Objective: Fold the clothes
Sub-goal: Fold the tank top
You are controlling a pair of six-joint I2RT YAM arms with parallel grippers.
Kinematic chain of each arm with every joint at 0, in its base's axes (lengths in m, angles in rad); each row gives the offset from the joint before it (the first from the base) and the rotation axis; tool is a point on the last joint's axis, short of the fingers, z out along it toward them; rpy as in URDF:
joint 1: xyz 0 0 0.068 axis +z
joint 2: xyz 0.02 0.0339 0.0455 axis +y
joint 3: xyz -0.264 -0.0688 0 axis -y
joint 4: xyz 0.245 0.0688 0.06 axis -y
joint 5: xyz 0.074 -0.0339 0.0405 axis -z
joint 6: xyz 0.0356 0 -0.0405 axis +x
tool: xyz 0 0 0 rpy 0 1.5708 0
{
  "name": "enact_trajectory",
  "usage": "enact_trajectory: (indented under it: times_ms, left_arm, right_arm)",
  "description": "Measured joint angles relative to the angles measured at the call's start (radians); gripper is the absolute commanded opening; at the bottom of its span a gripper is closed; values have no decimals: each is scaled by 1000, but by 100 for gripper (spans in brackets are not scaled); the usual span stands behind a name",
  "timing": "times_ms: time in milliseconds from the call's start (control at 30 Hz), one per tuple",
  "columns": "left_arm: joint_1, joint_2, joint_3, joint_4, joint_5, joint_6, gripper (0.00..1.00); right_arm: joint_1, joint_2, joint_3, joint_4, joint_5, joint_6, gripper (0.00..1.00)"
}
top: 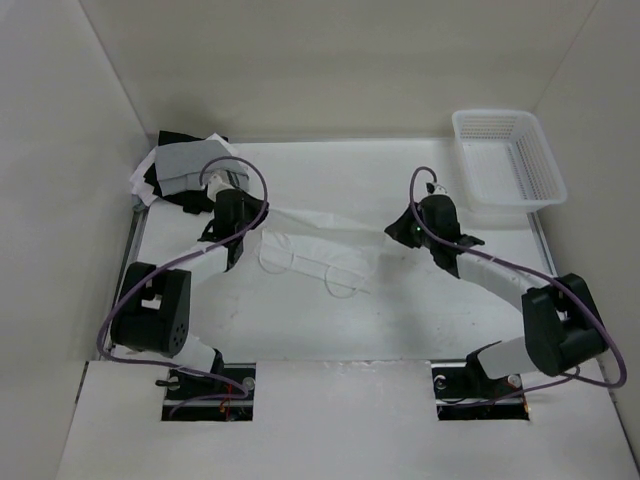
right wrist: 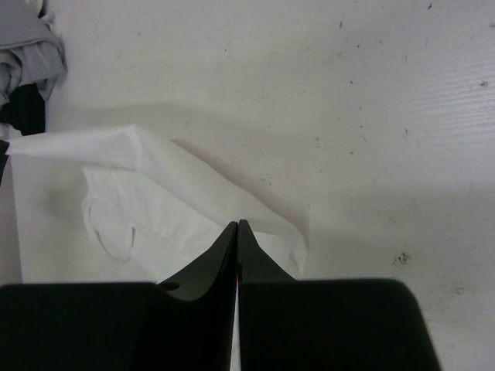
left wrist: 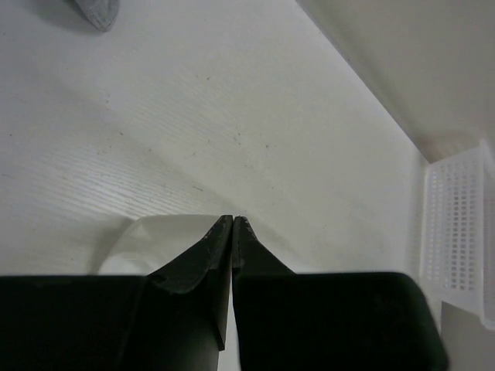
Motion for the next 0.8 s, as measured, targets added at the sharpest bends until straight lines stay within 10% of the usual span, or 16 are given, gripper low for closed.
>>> enact_trajectory:
  times_ms: [800]
  left_arm:
    - [190, -151, -391, 228, 188, -172, 2]
  right_arm:
    - [417, -314, -348, -19, 174, 150, 4]
